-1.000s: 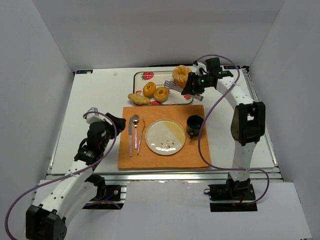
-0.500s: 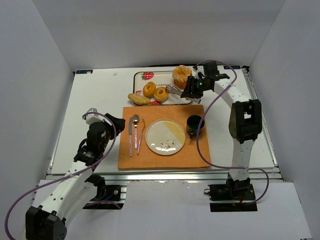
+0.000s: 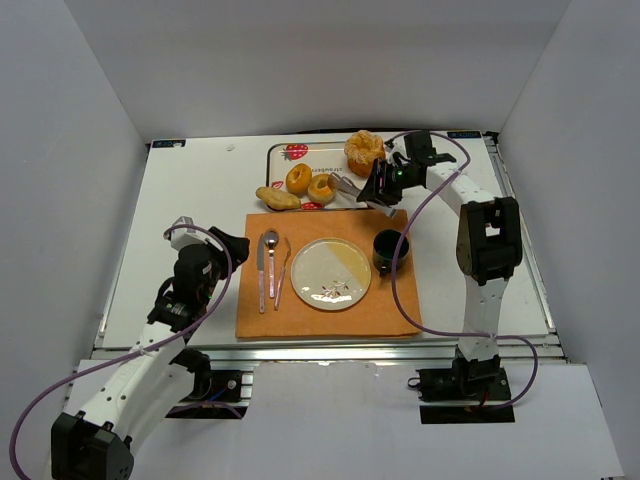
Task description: Place the bread
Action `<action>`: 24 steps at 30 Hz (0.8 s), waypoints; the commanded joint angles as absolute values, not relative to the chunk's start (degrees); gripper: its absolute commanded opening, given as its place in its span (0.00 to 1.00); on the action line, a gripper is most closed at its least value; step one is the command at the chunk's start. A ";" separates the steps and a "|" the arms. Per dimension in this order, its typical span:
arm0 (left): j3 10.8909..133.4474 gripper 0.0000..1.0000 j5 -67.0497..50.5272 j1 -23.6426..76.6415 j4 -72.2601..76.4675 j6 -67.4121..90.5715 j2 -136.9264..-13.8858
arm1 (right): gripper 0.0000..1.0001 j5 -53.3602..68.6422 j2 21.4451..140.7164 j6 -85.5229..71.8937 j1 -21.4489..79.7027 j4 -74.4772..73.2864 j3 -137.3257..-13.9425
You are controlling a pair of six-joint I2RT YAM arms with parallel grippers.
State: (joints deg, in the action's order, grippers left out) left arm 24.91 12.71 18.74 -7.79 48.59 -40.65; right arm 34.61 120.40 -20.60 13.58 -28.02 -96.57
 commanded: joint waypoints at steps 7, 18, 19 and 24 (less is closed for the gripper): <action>25.31 0.78 13.20 18.48 -8.10 49.13 -39.29 | 0.51 38.15 119.32 -24.06 13.87 -24.43 -95.13; 25.95 0.78 13.33 18.46 -8.67 49.16 -39.05 | 0.32 39.10 119.98 -26.10 13.62 -23.28 -93.69; 25.87 0.78 13.36 18.46 -8.49 49.28 -39.02 | 0.27 39.62 119.49 -26.10 13.35 -23.02 -93.69; 25.75 0.78 13.13 18.46 -7.18 49.54 -39.23 | 0.06 42.18 115.93 -26.46 10.79 -20.89 -94.01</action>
